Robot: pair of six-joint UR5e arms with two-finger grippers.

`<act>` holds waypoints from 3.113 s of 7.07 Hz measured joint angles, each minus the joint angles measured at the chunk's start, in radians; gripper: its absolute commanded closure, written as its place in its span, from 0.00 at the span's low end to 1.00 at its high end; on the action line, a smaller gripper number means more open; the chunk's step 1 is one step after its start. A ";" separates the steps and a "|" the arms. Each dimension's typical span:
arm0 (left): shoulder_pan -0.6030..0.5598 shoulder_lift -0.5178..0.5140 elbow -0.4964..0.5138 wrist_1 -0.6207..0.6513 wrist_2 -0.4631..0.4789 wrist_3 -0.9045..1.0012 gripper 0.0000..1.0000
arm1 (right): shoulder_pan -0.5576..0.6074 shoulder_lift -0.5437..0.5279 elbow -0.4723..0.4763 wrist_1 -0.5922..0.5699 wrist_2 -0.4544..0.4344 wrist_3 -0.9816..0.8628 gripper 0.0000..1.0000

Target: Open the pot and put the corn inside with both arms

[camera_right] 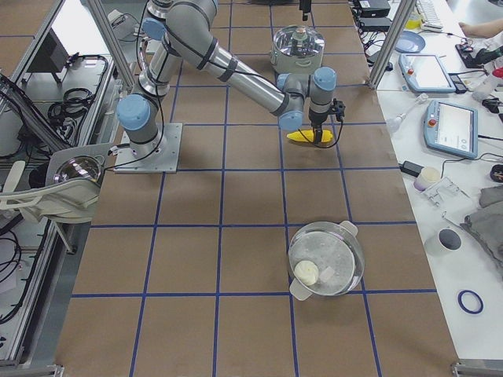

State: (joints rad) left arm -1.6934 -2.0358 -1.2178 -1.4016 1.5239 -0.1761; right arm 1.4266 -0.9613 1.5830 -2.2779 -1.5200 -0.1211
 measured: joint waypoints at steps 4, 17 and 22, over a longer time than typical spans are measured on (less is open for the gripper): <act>-0.015 -0.092 0.023 -0.023 0.027 0.035 0.03 | 0.000 0.002 0.012 -0.008 0.000 -0.005 0.50; 0.331 0.042 0.007 -0.263 0.099 0.422 1.00 | 0.204 -0.161 -0.140 0.180 -0.001 0.115 0.73; 0.463 0.042 -0.253 -0.049 0.108 0.595 1.00 | 0.576 -0.006 -0.583 0.395 -0.056 0.612 0.73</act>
State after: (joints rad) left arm -1.2305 -1.9936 -1.4707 -1.4506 1.6319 0.4192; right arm 2.0021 -0.9672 0.9997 -1.8828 -1.5761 0.4912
